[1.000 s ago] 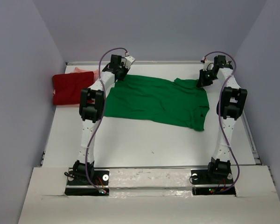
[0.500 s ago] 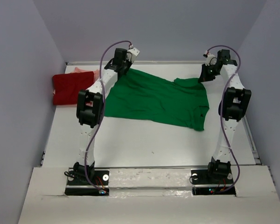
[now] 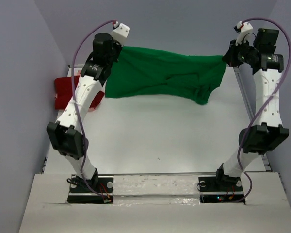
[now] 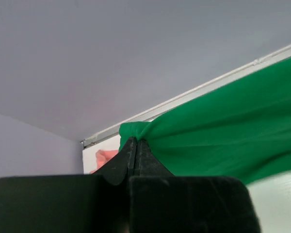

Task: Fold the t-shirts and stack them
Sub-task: Flatten out the tshirt

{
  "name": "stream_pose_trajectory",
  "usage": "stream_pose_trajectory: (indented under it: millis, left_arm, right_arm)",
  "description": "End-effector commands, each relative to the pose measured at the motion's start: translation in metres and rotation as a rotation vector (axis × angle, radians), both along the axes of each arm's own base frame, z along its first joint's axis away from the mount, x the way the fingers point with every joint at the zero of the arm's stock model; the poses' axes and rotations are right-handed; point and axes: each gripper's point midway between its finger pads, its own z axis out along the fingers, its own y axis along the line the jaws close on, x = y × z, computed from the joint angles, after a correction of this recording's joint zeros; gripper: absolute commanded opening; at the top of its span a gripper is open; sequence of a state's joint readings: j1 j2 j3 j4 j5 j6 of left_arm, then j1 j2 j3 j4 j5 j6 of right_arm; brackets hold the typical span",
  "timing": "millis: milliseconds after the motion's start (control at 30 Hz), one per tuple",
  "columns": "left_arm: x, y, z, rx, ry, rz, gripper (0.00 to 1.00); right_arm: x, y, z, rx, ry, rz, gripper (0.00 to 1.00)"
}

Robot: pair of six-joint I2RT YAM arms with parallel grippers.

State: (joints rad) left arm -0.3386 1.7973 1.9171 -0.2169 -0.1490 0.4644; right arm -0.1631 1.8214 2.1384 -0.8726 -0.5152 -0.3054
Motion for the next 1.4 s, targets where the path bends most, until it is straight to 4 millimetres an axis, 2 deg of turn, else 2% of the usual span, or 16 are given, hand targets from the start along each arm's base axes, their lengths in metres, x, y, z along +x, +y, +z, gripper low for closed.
stream_pose_trajectory:
  millis: [0,33,67,133,267,400,600,800,933,1033,1100,1167,1233,1267,1333,1367]
  left_arm:
    - [-0.056,0.024,0.028,-0.027,-0.046,-0.002,0.0]
    - [-0.067,0.027,0.029,-0.03,-0.054,-0.024,0.0]
    - [-0.087,0.034,0.054,-0.043,-0.117,-0.032,0.0]
    - [-0.104,0.039,0.051,-0.03,-0.116,-0.063,0.0]
    - [-0.144,0.066,0.091,-0.056,-0.198,-0.047,0.0]
    - [-0.16,0.077,0.112,-0.075,-0.243,-0.043,0.0]
    - [-0.16,0.08,0.124,-0.092,-0.264,-0.041,0.0]
    - [-0.139,0.081,0.116,-0.096,-0.256,-0.011,0.0]
    - [-0.116,0.088,0.108,-0.108,-0.261,0.062,0.0]
    - [-0.084,0.091,0.097,-0.113,-0.248,0.122,0.0]
    - [-0.073,0.094,0.112,-0.126,-0.281,0.155,0.0]
    - [-0.05,0.093,0.099,-0.116,-0.249,0.181,0.0]
    - [-0.035,0.091,0.102,-0.117,-0.257,0.201,0.0]
    - [-0.034,0.086,0.113,-0.119,-0.28,0.198,0.0]
    - [-0.024,0.084,0.109,-0.108,-0.271,0.235,0.0]
    - [-0.022,0.081,0.112,-0.109,-0.279,0.238,0.0]
  right_arm:
    - [-0.043,0.003,0.027,-0.046,-0.061,0.011,0.0]
    - [-0.06,0.006,0.046,-0.061,-0.11,0.012,0.0]
    - [-0.068,0.006,0.046,-0.068,-0.112,0.006,0.0]
    - [-0.082,0.006,0.058,-0.083,-0.144,-0.004,0.0]
    - [-0.118,0.009,0.094,-0.107,-0.244,-0.024,0.0]
    - [-0.136,0.011,0.118,-0.105,-0.309,-0.04,0.0]
    - [-0.131,0.006,0.139,-0.113,-0.355,-0.069,0.0]
    - [-0.095,-0.002,0.135,-0.099,-0.356,-0.093,0.0]
    - [-0.056,-0.009,0.114,-0.082,-0.32,-0.11,0.0]
    - [-0.024,-0.017,0.102,-0.066,-0.317,-0.135,0.0]
    - [0.003,-0.026,0.09,-0.069,-0.304,-0.168,0.0]
    - [0.029,-0.036,0.09,-0.074,-0.313,-0.199,0.0]
    - [0.04,-0.039,0.111,-0.082,-0.37,-0.21,0.0]
    - [0.054,-0.042,0.1,-0.082,-0.354,-0.211,0.0]
    - [0.057,-0.038,0.119,-0.074,-0.409,-0.188,0.0]
    - [0.063,-0.039,0.112,-0.07,-0.395,-0.189,0.0]
